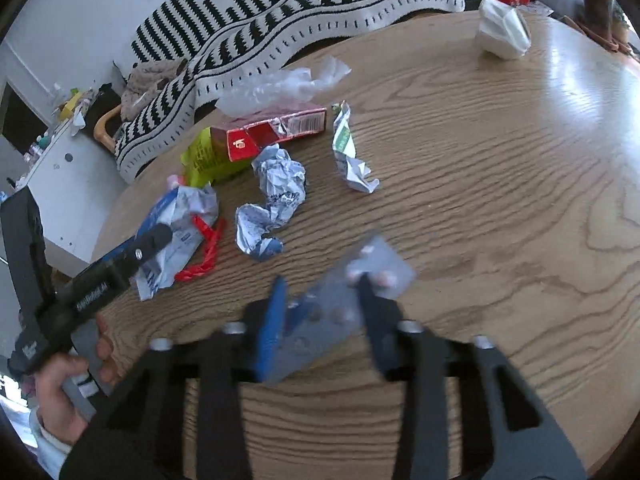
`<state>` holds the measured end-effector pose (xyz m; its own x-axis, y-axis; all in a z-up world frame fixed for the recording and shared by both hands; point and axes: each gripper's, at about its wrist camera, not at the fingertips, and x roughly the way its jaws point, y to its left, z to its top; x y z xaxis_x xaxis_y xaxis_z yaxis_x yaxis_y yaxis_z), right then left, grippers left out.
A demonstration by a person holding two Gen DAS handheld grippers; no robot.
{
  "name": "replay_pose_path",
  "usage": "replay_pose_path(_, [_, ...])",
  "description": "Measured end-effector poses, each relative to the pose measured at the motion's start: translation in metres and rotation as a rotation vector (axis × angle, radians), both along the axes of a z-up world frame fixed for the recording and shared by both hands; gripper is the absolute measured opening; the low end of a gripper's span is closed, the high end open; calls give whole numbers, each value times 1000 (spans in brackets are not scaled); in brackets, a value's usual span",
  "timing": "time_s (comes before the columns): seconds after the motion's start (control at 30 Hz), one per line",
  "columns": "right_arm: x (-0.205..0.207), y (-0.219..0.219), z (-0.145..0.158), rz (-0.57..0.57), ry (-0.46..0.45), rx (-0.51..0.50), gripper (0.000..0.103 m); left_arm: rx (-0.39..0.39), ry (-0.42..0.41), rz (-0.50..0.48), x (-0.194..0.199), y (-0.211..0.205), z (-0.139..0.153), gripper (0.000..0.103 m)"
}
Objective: Collect trash
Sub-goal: 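Grasp baby wipes pack with left gripper while right gripper grasps pill blister, then lift the baby wipes pack and pill blister off the table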
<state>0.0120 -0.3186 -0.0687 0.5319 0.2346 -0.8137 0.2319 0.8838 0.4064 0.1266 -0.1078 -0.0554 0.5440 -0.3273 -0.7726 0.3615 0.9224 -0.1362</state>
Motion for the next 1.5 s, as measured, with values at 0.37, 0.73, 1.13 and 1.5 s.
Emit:
replay_pose_path(0.37, [-1,7,10,62,-63,2,11,-5,-32,-14,-21,-5,10,42])
replay_pose_path(0.73, [-8,7,33,68,-115,-17,5,14,-75,5,-43,5,34,42])
replay_pose_path(1.13, [-12,4,47,59,-143,-39,5,21,-71,38,-55,16,39,42])
replay_pose_path(1.5, [-25,-4,58,34,-171,-44,5,27,-85,35,-74,16,51,42])
